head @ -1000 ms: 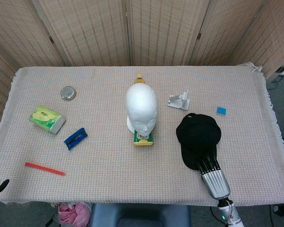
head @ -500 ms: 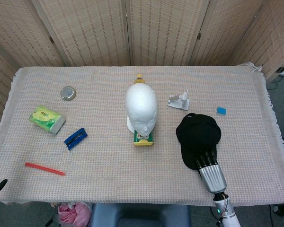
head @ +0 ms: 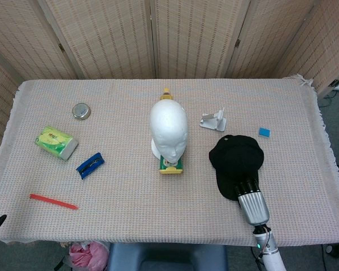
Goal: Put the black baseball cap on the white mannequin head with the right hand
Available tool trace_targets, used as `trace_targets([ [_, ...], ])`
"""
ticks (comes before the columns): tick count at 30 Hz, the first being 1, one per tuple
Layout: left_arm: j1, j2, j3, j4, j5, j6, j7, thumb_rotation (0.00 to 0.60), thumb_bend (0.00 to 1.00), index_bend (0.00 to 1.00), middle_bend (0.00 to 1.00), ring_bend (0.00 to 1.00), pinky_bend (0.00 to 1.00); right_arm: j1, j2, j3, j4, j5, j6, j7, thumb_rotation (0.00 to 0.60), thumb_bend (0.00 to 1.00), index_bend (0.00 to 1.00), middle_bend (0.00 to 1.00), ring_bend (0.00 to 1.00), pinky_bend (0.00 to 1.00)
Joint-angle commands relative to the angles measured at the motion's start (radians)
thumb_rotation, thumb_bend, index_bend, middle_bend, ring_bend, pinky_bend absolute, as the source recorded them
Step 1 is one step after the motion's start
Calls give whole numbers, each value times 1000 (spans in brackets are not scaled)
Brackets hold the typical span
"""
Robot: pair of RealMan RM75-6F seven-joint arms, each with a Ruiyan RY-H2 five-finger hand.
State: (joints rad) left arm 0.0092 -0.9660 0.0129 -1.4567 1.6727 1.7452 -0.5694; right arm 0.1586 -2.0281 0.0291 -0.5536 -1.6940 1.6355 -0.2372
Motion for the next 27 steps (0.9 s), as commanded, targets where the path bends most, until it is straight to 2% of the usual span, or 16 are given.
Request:
trace_targets([
  [1,5,-1,-3,2,-2,11,-1,600,253,0,0,0,170,20,-40,16,61,3,48,56,600,339,629,556,473,620],
  [4,12,-2,-5,5,-3,24,-5,600,253,0,0,0,170,41,-69,41,111,16,96,100,600,406,755,650,605,783],
  [7,17,-3,-5,9,-4,32,-9,600,253,0,0,0,170,63,-90,71,152,34,145,128,600,450,816,698,669,861],
  [15,31,-2,-5,10,-2,52,-11,600,253,0,0,0,170,122,-76,118,185,62,240,118,600,494,871,736,715,900],
  [22,33,-2,-3,7,3,53,-3,600,253,0,0,0,170,183,-21,103,181,25,334,-45,600,501,884,747,723,904],
  [27,32,-1,-4,7,3,51,-9,600,253,0,0,0,170,215,35,89,109,-4,380,-169,600,501,889,751,728,905],
])
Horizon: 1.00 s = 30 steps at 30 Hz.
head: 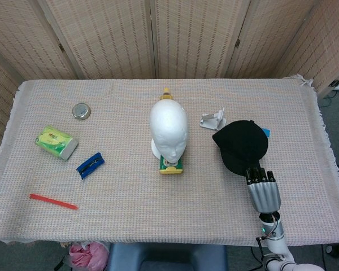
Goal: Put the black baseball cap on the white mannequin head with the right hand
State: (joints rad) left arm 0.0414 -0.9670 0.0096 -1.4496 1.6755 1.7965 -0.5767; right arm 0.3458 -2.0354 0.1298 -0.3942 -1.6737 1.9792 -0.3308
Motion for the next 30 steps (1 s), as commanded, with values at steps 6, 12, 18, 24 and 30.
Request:
trace_targets([
  [6,0,1,0,0,2,-1,-2,600,253,0,0,0,170,66,132,-25,-174,-76,80,-255,600,501,905,760,733,905],
  [12,-2,1,0,-3,2,-6,3,600,253,0,0,0,170,112,243,-16,-396,-142,98,-442,600,500,905,760,734,905],
  [18,-3,3,1,-8,3,-11,7,600,253,0,0,0,170,161,329,16,-655,-208,44,-602,600,489,905,760,734,905],
  [24,-4,4,1,-3,0,-13,-5,600,253,0,0,0,170,215,346,65,-815,-251,-51,-705,600,466,905,756,734,905],
  [30,-3,6,1,2,1,-12,-17,600,253,0,0,0,170,255,320,106,-869,-271,-127,-757,600,457,905,755,734,905],
])
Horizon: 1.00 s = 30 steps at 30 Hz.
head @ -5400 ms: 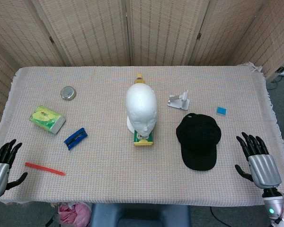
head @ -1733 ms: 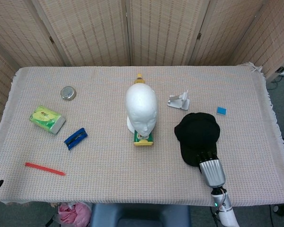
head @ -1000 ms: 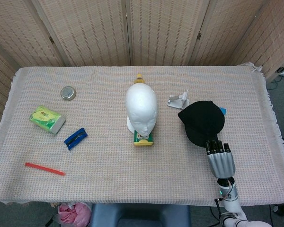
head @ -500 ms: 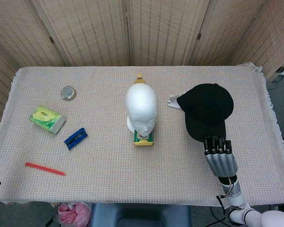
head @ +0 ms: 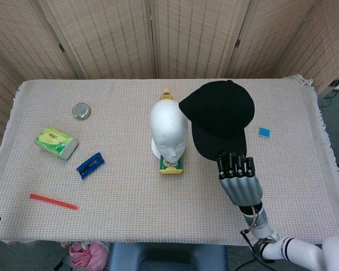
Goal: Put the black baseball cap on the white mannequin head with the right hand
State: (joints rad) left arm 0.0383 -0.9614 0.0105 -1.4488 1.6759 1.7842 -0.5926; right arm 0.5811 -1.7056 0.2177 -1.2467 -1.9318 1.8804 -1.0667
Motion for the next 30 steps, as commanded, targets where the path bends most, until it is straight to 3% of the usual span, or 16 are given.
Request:
trace_targets([
  [1,0,0,1,1,2,0,-1,600,253,0,0,0,170,26,-15,24,-20,-14,-40,-25,600,456,905,755,734,905],
  [17,3,5,10,21,13,8,-49,600,253,0,0,0,170,135,-137,100,28,-20,-199,-107,600,450,905,755,734,905],
  [30,5,8,10,38,12,15,-85,600,253,0,0,0,170,170,-235,81,154,3,-252,-92,600,443,905,755,734,905],
])
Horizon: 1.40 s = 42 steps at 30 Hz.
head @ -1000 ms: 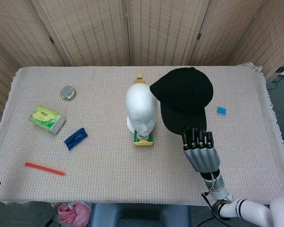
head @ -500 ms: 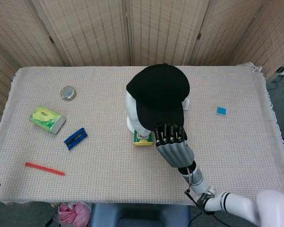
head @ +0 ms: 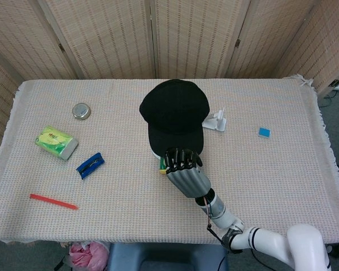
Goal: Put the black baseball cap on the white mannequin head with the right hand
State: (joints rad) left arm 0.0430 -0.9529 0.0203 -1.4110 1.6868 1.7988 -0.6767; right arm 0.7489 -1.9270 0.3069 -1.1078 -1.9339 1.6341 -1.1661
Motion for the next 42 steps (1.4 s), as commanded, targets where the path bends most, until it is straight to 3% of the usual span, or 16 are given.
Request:
trace_targets([
  [1,0,0,0,1,1,1,-2,600,253,0,0,0,170,3,-19,-11,22,6,-5,9,600,442,905,755,734,905],
  [15,-2,1,0,5,-4,-2,-14,600,253,0,0,0,170,-27,-68,-72,97,11,19,61,600,412,905,743,734,905],
  [18,-2,2,-1,4,-6,-5,-15,600,253,0,0,0,170,-42,-64,-82,91,19,20,67,600,371,899,696,733,905],
  [19,-2,2,-1,4,-6,-5,-15,600,253,0,0,0,170,-48,-62,-86,86,26,14,68,600,353,868,664,725,900],
  [23,-3,3,-1,2,-7,-6,-12,600,253,0,0,0,170,-90,-41,-97,8,77,-30,29,600,278,442,400,540,734],
  [27,-3,3,-2,2,-10,-8,-15,600,253,0,0,0,170,-128,-12,-110,-93,116,-67,-26,600,211,124,192,341,565],
  [29,-3,3,-2,2,-11,-8,-17,600,253,0,0,0,170,-152,9,-124,-151,129,-78,-52,600,189,62,144,302,538],
  [35,-2,3,-2,1,-11,-10,-10,600,253,0,0,0,170,-261,107,-217,-326,126,-47,-77,600,159,6,82,259,511],
  [42,-2,0,-2,-11,-3,-7,30,600,253,0,0,0,170,-414,255,-305,-540,168,60,82,600,143,3,60,191,423],
])
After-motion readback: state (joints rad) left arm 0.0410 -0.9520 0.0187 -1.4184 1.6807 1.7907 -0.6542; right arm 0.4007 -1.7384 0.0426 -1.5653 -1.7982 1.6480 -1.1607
